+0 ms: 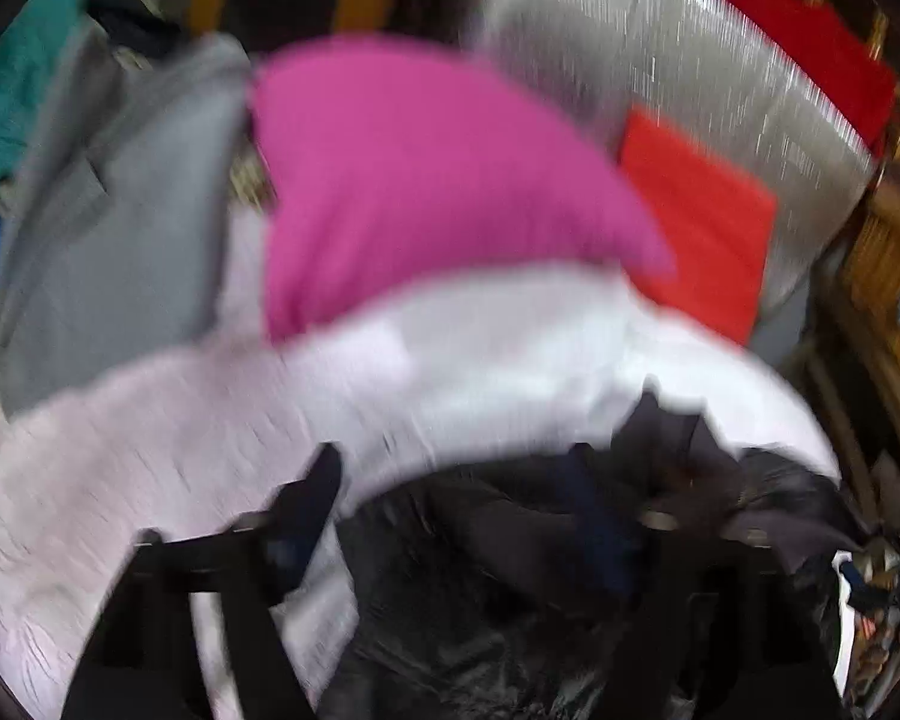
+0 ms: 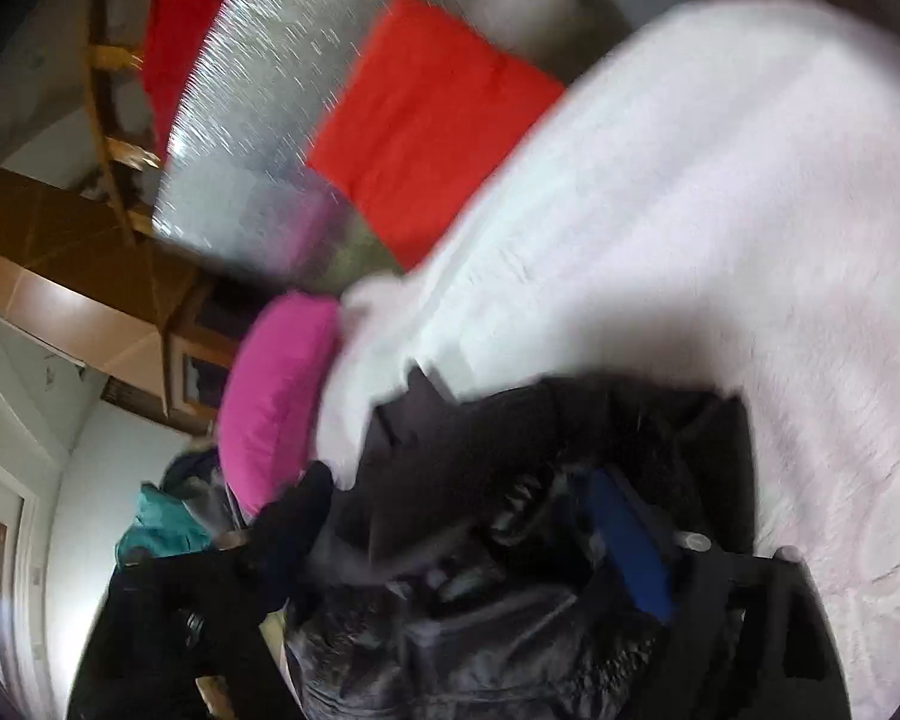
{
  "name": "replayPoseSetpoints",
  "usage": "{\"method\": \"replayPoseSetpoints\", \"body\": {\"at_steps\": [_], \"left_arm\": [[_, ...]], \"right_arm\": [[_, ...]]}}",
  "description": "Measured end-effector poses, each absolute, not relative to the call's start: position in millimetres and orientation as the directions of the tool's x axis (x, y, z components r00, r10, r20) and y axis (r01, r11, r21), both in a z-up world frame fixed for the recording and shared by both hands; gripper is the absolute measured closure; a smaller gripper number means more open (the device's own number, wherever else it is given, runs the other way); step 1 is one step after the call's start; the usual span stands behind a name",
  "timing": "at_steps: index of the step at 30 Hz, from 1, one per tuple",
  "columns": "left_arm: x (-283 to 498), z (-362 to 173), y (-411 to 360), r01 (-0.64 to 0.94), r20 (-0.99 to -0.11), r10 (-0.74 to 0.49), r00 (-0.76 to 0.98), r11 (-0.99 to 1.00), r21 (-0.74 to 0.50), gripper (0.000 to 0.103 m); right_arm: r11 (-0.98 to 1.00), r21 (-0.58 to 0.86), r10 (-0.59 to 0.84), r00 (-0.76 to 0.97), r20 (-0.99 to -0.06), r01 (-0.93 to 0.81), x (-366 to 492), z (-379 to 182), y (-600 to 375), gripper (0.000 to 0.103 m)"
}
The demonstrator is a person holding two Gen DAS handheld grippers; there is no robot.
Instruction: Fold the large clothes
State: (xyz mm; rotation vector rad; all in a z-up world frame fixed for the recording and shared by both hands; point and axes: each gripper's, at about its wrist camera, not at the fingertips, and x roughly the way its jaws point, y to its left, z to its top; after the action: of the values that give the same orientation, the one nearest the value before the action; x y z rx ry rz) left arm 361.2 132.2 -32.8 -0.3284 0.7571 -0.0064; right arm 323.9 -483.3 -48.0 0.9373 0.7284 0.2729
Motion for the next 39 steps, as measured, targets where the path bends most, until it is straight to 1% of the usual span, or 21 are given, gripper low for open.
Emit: {"method": "replayPoseSetpoints", "body": {"at_steps": [2,6,8,11,14,17,18,19,20,21,22,24,26,27,28,30,33,35,37,38,39], "left_arm": [[356,-23,146,-0.135,-0.644,-0.089,0.76,0.947,-0.291,0.021],[365,-40,147,-0.099,-0.701,-0.109,0.705,0.963,-0.249,0.021],[369,-55,136,-0.056,-0.731,-0.12,0.672,0.976,-0.211,0.021],[375,-73,117,0.022,-0.762,-0.151,0.629,0.984,-0.178,0.021],[391,-87,95,0.08,-0.795,-0.146,0.589,0.989,-0.122,0.021],[407,-98,86,0.083,-0.82,-0.118,0.561,0.993,-0.086,0.021],[411,-100,84,0.083,-0.82,-0.118,0.56,0.993,-0.085,0.021],[413,-101,83,0.086,-0.82,-0.119,0.559,0.993,-0.085,0.035],[416,-103,79,0.091,-0.825,-0.11,0.554,0.993,-0.071,0.075],[419,-108,74,0.097,-0.848,-0.091,0.522,0.994,-0.047,0.08],[418,-106,72,0.094,-0.847,-0.069,0.527,0.995,-0.022,0.084],[411,-97,65,0.106,-0.81,-0.028,0.586,0.994,0.042,0.087],[409,-88,71,0.062,-0.781,-0.033,0.623,0.998,0.007,0.088],[412,-90,73,0.047,-0.785,-0.031,0.619,0.999,-0.003,0.088],[418,-96,73,0.039,-0.801,-0.012,0.599,0.999,0.013,0.088],[425,-114,66,0.04,-0.827,0.029,0.561,0.997,0.063,0.087],[429,-126,61,0.031,-0.828,0.056,0.558,0.996,0.089,0.085],[430,-124,60,0.023,-0.822,0.077,0.564,0.994,0.109,0.077],[430,-119,61,0.007,-0.81,0.081,0.581,0.995,0.104,0.068],[426,-113,63,0.0,-0.798,0.074,0.598,0.996,0.092,0.065],[421,-106,65,-0.009,-0.783,0.07,0.618,0.997,0.081,0.064]], "right_arm": [[0.59,0.801,0.488,0.747,-0.451,0.098,321,-41,-489,0.013],[0.729,0.677,0.433,0.7,-0.567,0.098,328,-40,-480,0.013],[0.824,0.558,0.363,0.669,-0.649,0.094,335,-48,-468,0.013],[0.892,0.445,0.308,0.614,-0.727,0.08,349,-64,-461,0.015],[0.927,0.374,0.281,0.58,-0.765,0.044,362,-73,-451,0.02],[0.942,0.336,0.27,0.563,-0.781,0.015,370,-75,-444,0.026],[0.946,0.324,0.27,0.554,-0.788,0.0,374,-76,-440,0.033],[0.953,0.302,0.256,0.537,-0.803,-0.004,377,-77,-437,0.047],[0.962,0.274,0.236,0.529,-0.815,-0.007,380,-77,-433,0.058],[0.971,0.238,0.208,0.529,-0.823,-0.012,381,-74,-430,0.083],[0.975,0.222,0.194,0.538,-0.82,-0.014,381,-69,-428,0.085],[0.987,0.161,0.146,0.604,-0.783,-0.031,372,-47,-421,0.087],[0.99,0.138,0.117,0.657,-0.744,-0.02,367,-31,-421,0.087],[0.991,0.136,0.102,0.658,-0.746,0.001,370,-32,-425,0.088],[0.99,0.138,0.09,0.648,-0.756,0.023,374,-37,-429,0.088],[0.988,0.132,0.059,0.602,-0.796,0.079,383,-65,-436,0.088],[0.981,0.148,0.052,0.571,-0.82,0.124,384,-93,-441,0.088],[0.974,0.172,0.059,0.571,-0.819,0.146,383,-94,-444,0.087],[0.972,0.177,0.057,0.579,-0.814,0.153,381,-90,-445,0.082],[0.968,0.201,0.076,0.587,-0.806,0.151,377,-87,-447,0.079],[0.965,0.214,0.083,0.594,-0.8,0.154,372,-84,-450,0.068]]}}
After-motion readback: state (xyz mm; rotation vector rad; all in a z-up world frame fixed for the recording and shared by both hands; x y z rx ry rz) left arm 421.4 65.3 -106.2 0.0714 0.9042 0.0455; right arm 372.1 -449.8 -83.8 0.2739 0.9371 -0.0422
